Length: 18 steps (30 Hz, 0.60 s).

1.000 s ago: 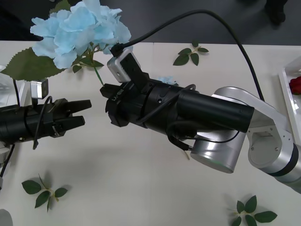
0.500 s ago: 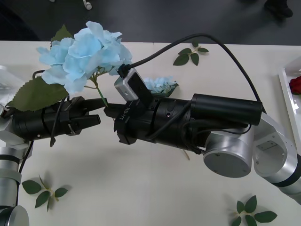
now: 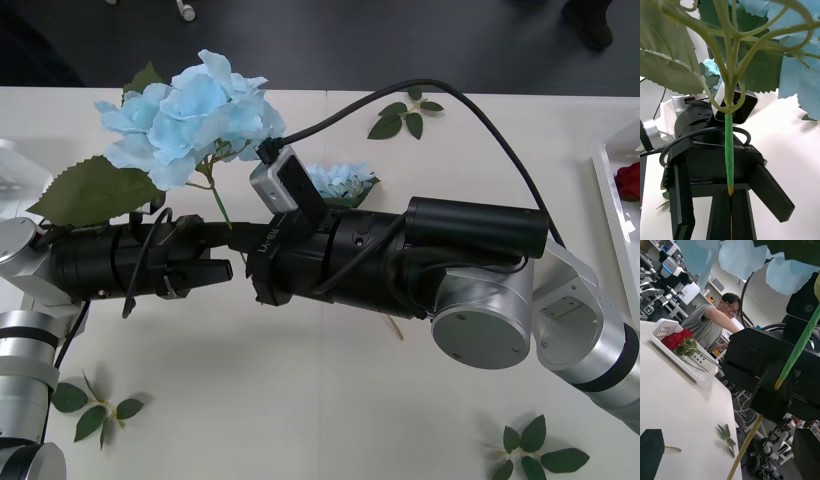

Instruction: Put the red flowers into the right box and the blue flowers into the left box

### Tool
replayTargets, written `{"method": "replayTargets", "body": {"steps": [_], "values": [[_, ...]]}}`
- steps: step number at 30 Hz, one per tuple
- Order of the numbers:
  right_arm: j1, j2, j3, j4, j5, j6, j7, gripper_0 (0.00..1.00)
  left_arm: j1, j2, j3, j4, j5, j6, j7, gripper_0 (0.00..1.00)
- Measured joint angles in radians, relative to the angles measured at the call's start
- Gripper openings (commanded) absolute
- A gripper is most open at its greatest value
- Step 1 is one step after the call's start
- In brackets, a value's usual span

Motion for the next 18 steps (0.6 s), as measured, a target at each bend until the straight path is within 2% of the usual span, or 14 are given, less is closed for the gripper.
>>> {"method": "replayTargets", "body": {"steps": [2, 3, 5, 7, 9, 10, 12, 14, 18], "values": [[0.000, 0.000, 0.000, 0.000, 0.000, 0.000, 0.000, 0.00, 0.000, 0.000, -0.002, 0.000, 0.000, 0.000, 0.000, 1.00], [0.000, 0.000, 0.000, 0.000, 0.000, 0.000, 0.001, 0.00, 0.000, 0.000, -0.006, 0.000, 0.000, 0.000, 0.000, 0.95], [0.000, 0.000, 0.000, 0.000, 0.000, 0.000, 0.006, 0.00, 0.000, 0.000, -0.021, 0.000, 0.000, 0.000, 0.000, 0.72], [0.000, 0.000, 0.000, 0.000, 0.000, 0.000, 0.017, 0.00, 0.000, 0.000, -0.037, 0.000, 0.000, -0.001, 0.000, 0.59], [0.000, 0.000, 0.000, 0.000, 0.000, 0.000, 0.019, 0.00, 0.000, -0.001, -0.050, 0.000, 0.000, -0.001, 0.000, 0.39], [0.000, 0.000, 0.000, 0.000, 0.000, 0.000, 0.019, 0.00, 0.000, -0.001, -0.054, 0.000, 0.000, -0.001, 0.000, 0.25], [0.000, 0.000, 0.000, 0.000, 0.000, 0.000, 0.019, 0.00, 0.000, -0.006, -0.057, 0.000, 0.000, -0.002, 0.000, 0.11], [0.000, 0.000, 0.000, 0.000, 0.000, 0.000, 0.019, 0.00, 0.001, -0.015, -0.057, 0.000, 0.000, -0.009, 0.000, 0.04], [0.000, 0.000, 0.000, 0.000, 0.000, 0.000, 0.019, 0.00, 0.001, -0.030, -0.057, 0.000, 0.000, -0.019, 0.000, 0.00]]}}
